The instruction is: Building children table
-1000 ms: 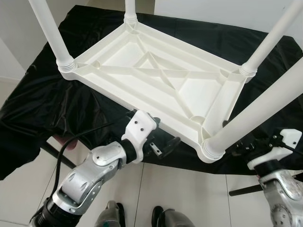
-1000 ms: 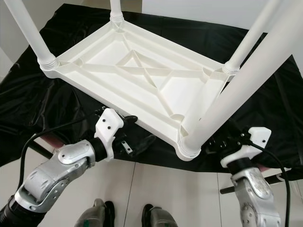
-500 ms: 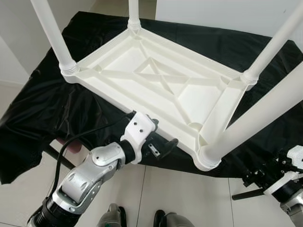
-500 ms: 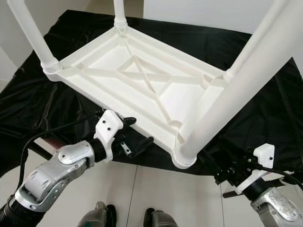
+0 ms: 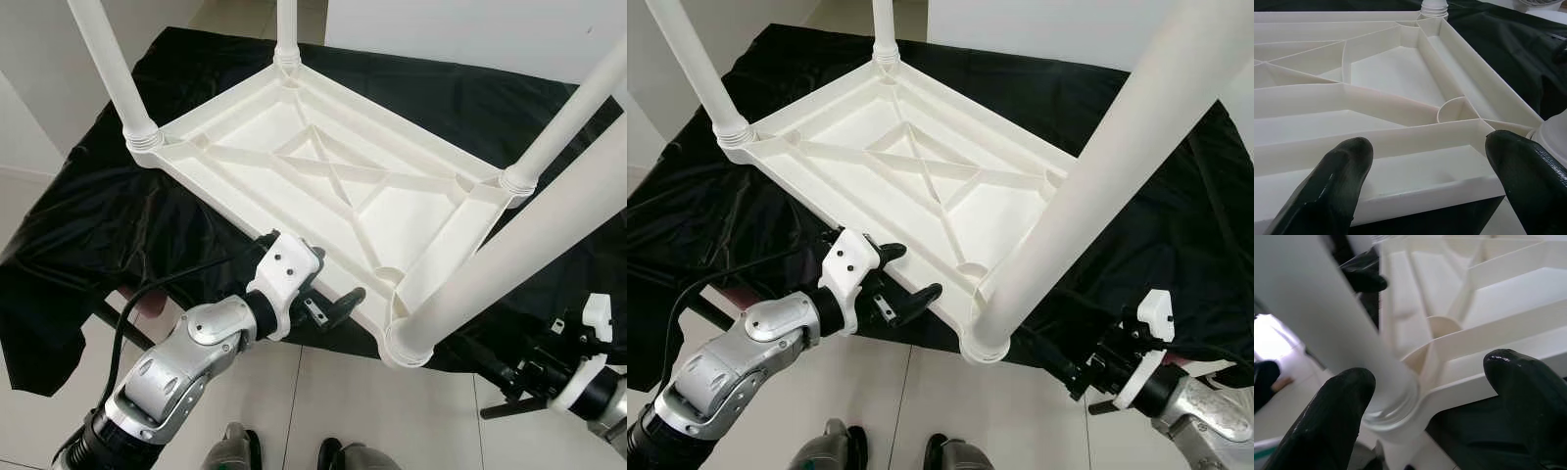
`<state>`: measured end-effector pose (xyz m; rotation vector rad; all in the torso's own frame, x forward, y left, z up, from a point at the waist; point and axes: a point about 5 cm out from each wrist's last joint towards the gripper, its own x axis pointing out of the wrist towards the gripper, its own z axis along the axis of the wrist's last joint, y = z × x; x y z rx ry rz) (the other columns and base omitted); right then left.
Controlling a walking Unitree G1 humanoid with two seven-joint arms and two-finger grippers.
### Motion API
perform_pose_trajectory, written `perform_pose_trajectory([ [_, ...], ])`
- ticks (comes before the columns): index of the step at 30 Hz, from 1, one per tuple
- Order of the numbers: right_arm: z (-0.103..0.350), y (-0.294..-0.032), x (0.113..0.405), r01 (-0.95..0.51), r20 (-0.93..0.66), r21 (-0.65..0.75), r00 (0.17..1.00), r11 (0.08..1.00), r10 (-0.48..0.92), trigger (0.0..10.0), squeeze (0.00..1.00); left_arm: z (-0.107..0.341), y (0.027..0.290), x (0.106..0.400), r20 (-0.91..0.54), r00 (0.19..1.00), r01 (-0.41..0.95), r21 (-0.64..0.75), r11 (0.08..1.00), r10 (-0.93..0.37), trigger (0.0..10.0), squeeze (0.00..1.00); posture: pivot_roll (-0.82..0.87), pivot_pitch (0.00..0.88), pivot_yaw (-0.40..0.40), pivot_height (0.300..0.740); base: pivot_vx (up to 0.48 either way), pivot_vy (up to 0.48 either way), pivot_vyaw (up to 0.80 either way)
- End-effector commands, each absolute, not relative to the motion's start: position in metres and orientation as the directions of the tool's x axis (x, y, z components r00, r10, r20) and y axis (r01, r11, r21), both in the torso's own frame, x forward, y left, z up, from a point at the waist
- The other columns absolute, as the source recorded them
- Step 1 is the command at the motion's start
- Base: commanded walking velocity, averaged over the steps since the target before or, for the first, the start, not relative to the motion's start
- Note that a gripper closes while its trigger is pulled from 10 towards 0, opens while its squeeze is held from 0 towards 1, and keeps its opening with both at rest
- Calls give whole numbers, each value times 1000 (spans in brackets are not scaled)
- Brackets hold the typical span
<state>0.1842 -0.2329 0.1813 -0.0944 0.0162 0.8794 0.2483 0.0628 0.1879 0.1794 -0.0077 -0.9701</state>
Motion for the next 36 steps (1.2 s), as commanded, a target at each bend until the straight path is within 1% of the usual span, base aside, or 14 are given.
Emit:
perform_pose_trajectory([
  [1,182,-226,180,-821,-63,-57,571,568,818,10000,0,187,59,240,-89,467,880,147,452,-880,10000,0,30,170,-31,740,0,0,0],
  [4,183,-226,180,-826,-66,-56,563,560,824,10000,0,187,59,240,-90,467,879,148,452,-879,10000,0,30,170,-31,740,0,0,0],
  [5,183,-223,178,-851,-80,-49,526,524,847,10000,0,187,60,241,-91,467,879,149,452,-879,10000,0,31,174,-28,740,0,0,0],
  [9,183,-219,176,-869,-92,-43,494,492,864,10000,0,188,61,240,-91,468,879,149,453,-879,10000,0,32,176,-23,740,0,0,0],
  [15,184,-215,180,-873,-81,-53,487,484,870,10000,0,188,61,240,-94,466,880,151,451,-880,10000,0,34,176,-23,740,0,0,0],
  [17,182,-204,188,-869,-46,-74,493,490,869,10000,0,189,61,241,-93,470,878,150,454,-878,10000,0,45,175,-26,740,0,0,0],
  [20,182,-201,190,-868,-38,-78,493,490,869,10000,0,189,61,241,-92,471,878,150,455,-877,10000,0,45,175,-26,740,0,0,0],
  [21,179,-195,196,-850,-15,-81,524,521,852,10000,0,190,62,241,-92,474,876,154,458,-876,10000,0,58,174,-35,740,0,0,0],
  [22,179,-195,196,-850,-15,-81,524,521,852,10000,0,190,62,241,-92,474,876,154,458,-876,10000,0,58,174,-35,740,0,0,0],
  [25,166,-164,207,-829,71,-28,556,559,828,10000,0,191,64,241,-84,498,862,155,482,-863,10000,0,75,173,-56,740,0,0,0],
  [27,163,-158,211,-818,89,-13,572,575,816,10000,0,192,64,241,-82,502,860,157,486,-861,10000,0,76,174,-59,740,0,0,0],
  [28,163,-158,211,-818,89,-13,572,575,816,10000,0,192,64,241,-82,502,860,157,486,-861,10000,0,76,174,-59,740,0,0,0],
  [32,162,-159,238,-651,148,-11,750,759,645,10000,0,192,63,240,-73,509,856,152,495,-858,10000,0,78,174,-71,740,0,0,0],
  [36,164,-166,246,-578,169,-1,804,816,570,10000,0,192,62,240,-71,508,856,152,494,-858,10000,0,77,173,-74,740,0,0,0],
])
